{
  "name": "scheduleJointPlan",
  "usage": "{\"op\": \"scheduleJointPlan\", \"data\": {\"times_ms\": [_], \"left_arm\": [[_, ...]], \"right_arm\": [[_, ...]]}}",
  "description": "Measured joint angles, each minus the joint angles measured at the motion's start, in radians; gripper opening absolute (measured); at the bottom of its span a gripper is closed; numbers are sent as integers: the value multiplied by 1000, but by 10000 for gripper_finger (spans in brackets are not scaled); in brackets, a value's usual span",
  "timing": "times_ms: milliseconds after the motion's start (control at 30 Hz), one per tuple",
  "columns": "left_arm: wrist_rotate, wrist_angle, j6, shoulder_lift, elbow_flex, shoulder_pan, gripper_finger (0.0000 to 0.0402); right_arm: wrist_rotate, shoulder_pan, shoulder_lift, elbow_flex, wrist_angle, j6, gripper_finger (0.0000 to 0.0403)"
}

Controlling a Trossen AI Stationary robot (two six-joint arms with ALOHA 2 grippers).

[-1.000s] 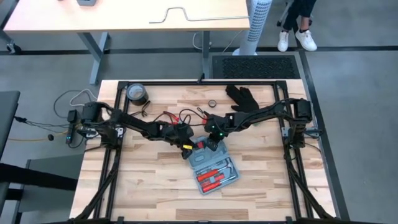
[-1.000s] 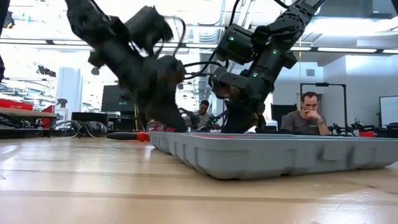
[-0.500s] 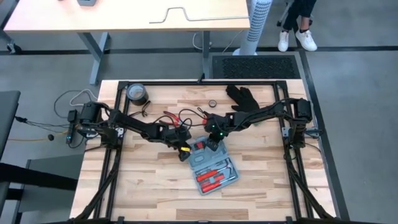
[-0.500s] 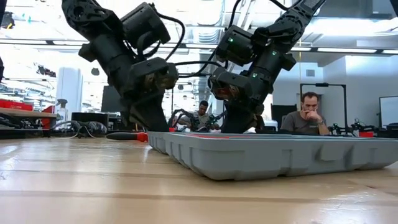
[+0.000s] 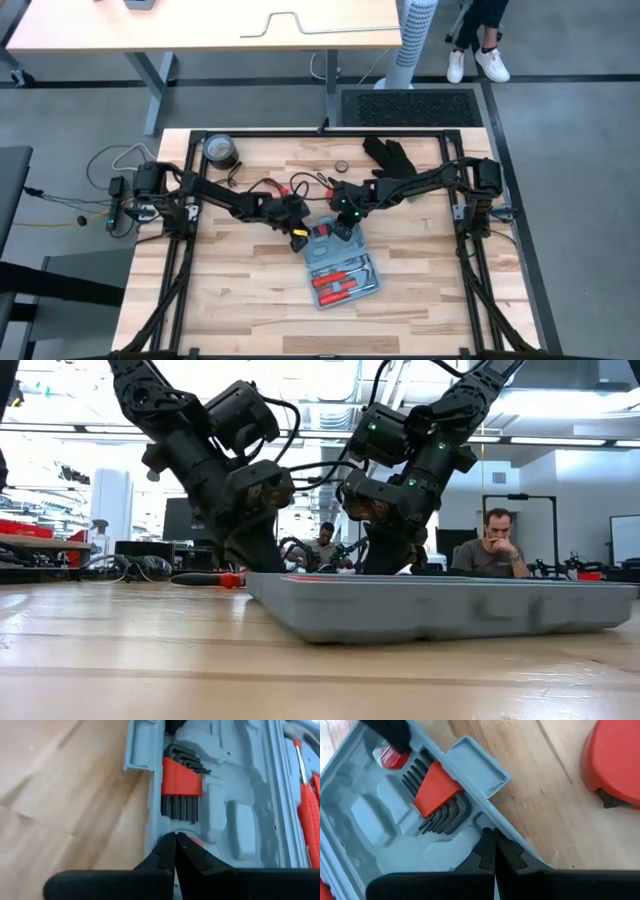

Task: Prefit tool cases
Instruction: Remove the orange hex key set from the gray prefit tool case

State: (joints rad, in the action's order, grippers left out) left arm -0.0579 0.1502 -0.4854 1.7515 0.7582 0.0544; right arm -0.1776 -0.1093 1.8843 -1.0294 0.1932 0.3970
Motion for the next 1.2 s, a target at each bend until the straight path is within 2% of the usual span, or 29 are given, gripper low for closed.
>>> {"op": "scheduleJointPlan", "data": {"times_ms": [667,867,1033,1133,1200], "left_arm": [[-8,50,46,17,-1,53,0],[-6,52,55,17,-1,53,0],[-23,52,62,17,-2,63,0],[-59,28,63,-13,2,69,0],[-39,-22,64,-53,7,61,0]], "right_arm": [[42,-20,-30,-1,26,-75,0],[71,-15,-30,-1,23,-125,0],[81,-5,-30,-1,6,-236,0],[82,-5,-30,-1,3,-248,0],[78,-5,-30,-1,4,-249,0]]}}
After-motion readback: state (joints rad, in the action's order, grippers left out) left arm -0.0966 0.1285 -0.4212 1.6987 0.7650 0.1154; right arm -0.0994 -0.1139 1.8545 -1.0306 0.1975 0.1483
